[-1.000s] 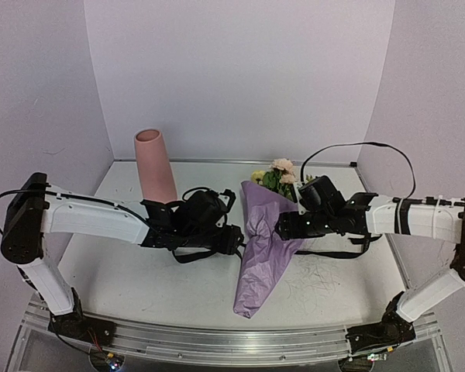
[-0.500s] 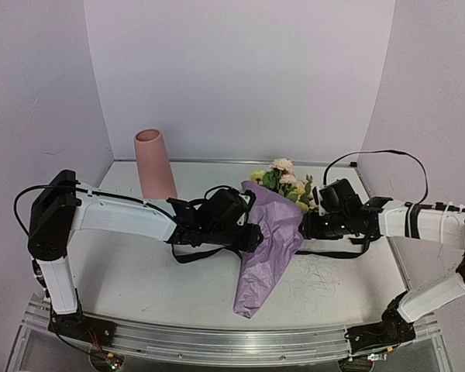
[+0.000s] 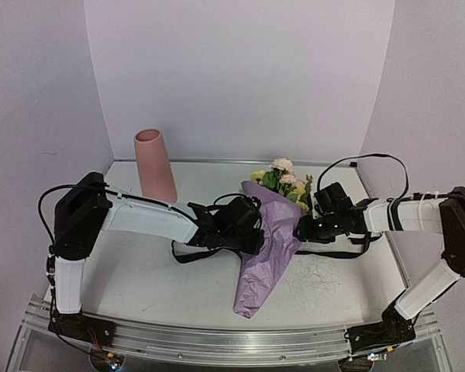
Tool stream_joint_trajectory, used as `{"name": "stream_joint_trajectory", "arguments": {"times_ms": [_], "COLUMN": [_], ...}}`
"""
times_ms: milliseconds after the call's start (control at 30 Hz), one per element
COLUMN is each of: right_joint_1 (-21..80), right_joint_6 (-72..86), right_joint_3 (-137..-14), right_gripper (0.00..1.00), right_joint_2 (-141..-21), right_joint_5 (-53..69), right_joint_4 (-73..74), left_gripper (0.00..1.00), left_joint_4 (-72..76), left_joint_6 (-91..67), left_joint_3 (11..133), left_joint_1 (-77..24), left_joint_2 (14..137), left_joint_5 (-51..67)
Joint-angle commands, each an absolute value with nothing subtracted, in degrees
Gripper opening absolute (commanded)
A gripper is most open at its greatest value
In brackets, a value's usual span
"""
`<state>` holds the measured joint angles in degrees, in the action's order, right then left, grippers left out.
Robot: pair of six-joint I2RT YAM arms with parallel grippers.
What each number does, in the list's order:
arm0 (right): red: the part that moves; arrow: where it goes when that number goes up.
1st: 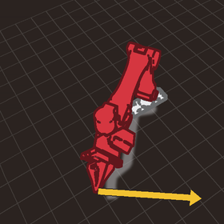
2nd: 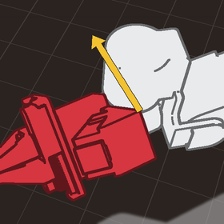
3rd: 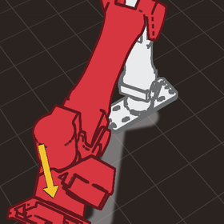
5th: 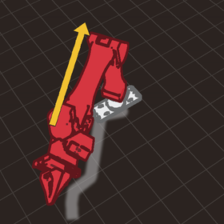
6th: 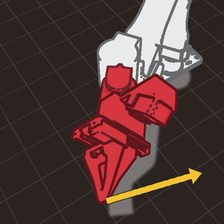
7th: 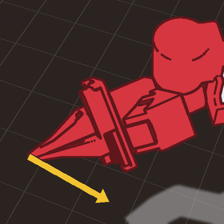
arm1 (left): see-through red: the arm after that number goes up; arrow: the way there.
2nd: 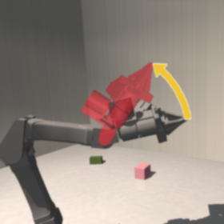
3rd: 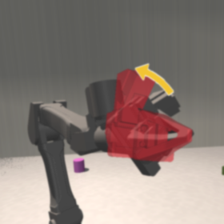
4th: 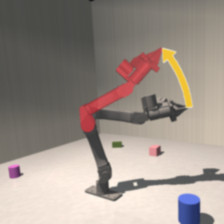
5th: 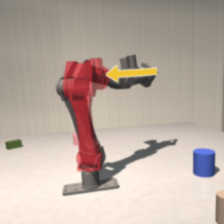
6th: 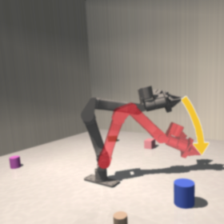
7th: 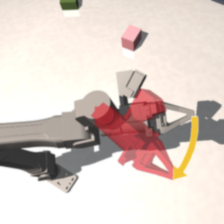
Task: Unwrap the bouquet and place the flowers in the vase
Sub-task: Unfold the wrapping paper at the center of the board.
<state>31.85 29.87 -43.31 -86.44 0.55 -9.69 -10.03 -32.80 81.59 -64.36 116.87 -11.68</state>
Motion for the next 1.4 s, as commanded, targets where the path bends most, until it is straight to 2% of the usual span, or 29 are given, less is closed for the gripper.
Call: {"name": "stream_joint_trajectory", "arguments": {"times_ms": [0, 300, 533, 700, 767, 1067, 1367], "right_joint_1": [31.39, 31.46, 31.41, 31.40, 31.41, 31.40, 31.40], "right_joint_6": [30.40, 31.70, 32.11, 32.56, 32.98, 35.82, 41.66], "right_joint_3": [-42.98, -43.21, -43.23, -42.00, -41.20, -36.41, -33.40], "right_gripper": [0.49, 0.44, 0.46, 0.54, 0.54, 0.52, 0.50], "right_joint_2": [-88.66, -89.66, -86.39, -83.87, -82.94, -79.07, -80.77], "right_joint_5": [2.08, 4.08, 7.37, 6.01, 4.56, 3.55, 11.69], "right_joint_4": [-10.75, -11.80, -12.08, -11.25, -10.74, -10.53, -18.55], "left_gripper": [0.51, 0.38, 0.35, 0.33, 0.33, 0.25, 0.16], "left_joint_4": [-12.98, -14.73, -14.73, -14.76, -14.75, -14.52, -12.99], "left_joint_6": [-32.46, -34.01, -34.79, -35.18, -35.36, -35.68, -36.17], "left_joint_3": [84.10, 81.81, 79.76, 78.53, 78.17, 77.18, 75.41], "left_joint_1": [-64.31, -63.81, -63.81, -63.81, -63.79, -63.90, -63.94], "left_joint_2": [118.81, 120.97, 121.47, 121.03, 120.96, 120.38, 118.78], "left_joint_5": [-14.91, -16.60, -16.37, -16.24, -16.26, -15.56, -16.34]}}
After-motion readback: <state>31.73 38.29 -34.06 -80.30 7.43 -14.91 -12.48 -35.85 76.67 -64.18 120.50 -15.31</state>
